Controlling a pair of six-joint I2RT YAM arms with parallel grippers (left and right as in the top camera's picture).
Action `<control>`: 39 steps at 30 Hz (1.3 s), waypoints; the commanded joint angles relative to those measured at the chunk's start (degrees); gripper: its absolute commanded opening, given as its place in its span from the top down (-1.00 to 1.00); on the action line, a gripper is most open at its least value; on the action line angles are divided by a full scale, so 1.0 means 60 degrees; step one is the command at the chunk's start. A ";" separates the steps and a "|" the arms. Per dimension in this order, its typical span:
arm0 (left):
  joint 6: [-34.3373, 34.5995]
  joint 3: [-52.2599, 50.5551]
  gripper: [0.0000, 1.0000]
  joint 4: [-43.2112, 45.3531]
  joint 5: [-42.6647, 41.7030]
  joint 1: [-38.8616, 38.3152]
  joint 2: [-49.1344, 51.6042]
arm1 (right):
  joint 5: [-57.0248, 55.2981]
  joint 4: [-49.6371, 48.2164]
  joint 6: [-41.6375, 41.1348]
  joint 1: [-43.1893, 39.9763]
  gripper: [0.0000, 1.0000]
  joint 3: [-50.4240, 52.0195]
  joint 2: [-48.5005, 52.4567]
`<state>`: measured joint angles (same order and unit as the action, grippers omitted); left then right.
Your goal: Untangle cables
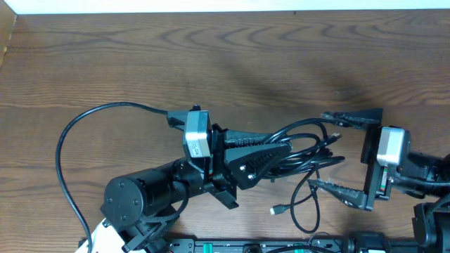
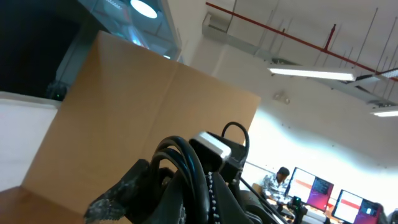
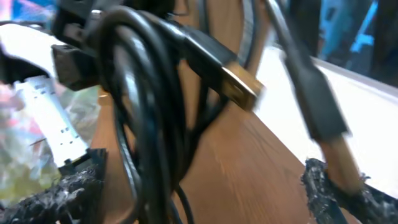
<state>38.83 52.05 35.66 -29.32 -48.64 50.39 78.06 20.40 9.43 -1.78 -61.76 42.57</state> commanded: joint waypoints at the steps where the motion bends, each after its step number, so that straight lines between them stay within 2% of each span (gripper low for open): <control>1: 0.0477 0.0175 0.85 0.0306 -0.0047 0.0004 0.0255 | 0.0627 -0.0051 -0.0102 0.0248 -0.90 -0.0055 0.0200; 6: 0.0659 0.0175 0.85 0.0958 -0.0208 0.0004 0.0721 | 0.0627 -0.0117 -0.0102 0.0627 -0.56 -0.0055 0.0525; 8: 0.0659 0.0175 0.85 0.1140 -0.0295 0.0007 0.0878 | 0.0627 -0.0200 -0.0098 0.0758 -0.33 -0.0055 0.0637; 10: 0.0656 0.0175 0.85 0.1155 -0.0295 0.0007 0.0973 | 0.0623 -0.0310 -0.0098 0.0805 0.09 -0.0055 0.0707; 12: 0.0648 0.0175 0.85 0.1155 -0.0262 0.0007 0.1016 | 0.0619 -0.0404 -0.0098 0.0805 0.71 -0.0055 0.0747; 13: 0.0605 0.0175 0.85 0.1155 -0.0251 0.0018 0.1016 | 0.0619 -0.0404 -0.0098 0.0805 0.93 -0.0055 0.0747; 18: -0.0211 0.0175 0.83 0.1151 -0.0171 0.0102 0.1005 | 0.0619 -0.0404 -0.0102 0.0805 0.98 -0.0055 0.0747; 23: -0.0437 0.0175 0.11 0.0594 -0.0200 0.0557 0.0994 | 0.0474 -0.0390 -0.0229 0.0769 0.98 -0.0055 0.0747; 27: -0.1013 0.0175 -0.25 -0.0918 -0.0623 0.1115 0.0929 | -0.0361 -0.0175 -0.0900 0.0492 0.98 -0.0055 0.0747; 29: -0.1800 0.0175 -0.38 -0.2044 -0.0940 0.1399 0.0849 | -0.0732 0.0135 -0.1005 0.0280 0.98 -0.0055 0.0747; 31: -0.2535 0.0175 -0.39 -0.2951 -0.1089 0.1559 0.0765 | -0.1191 0.0550 -0.1005 0.0106 0.98 -0.0055 0.0747; 34: -0.4346 0.0175 -0.40 -0.4211 -0.1402 0.1657 0.0659 | -0.2466 0.1559 -0.1031 -0.0029 0.98 -0.0055 0.0747; 39: -0.6459 0.0175 -0.40 -0.5089 -0.1555 0.1657 0.0637 | -0.3679 0.2911 -0.1002 -0.0025 0.98 -0.0055 0.0747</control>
<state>11.64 52.47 5.63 -36.07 -38.74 54.85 61.87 36.84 4.36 -1.67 -61.54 47.51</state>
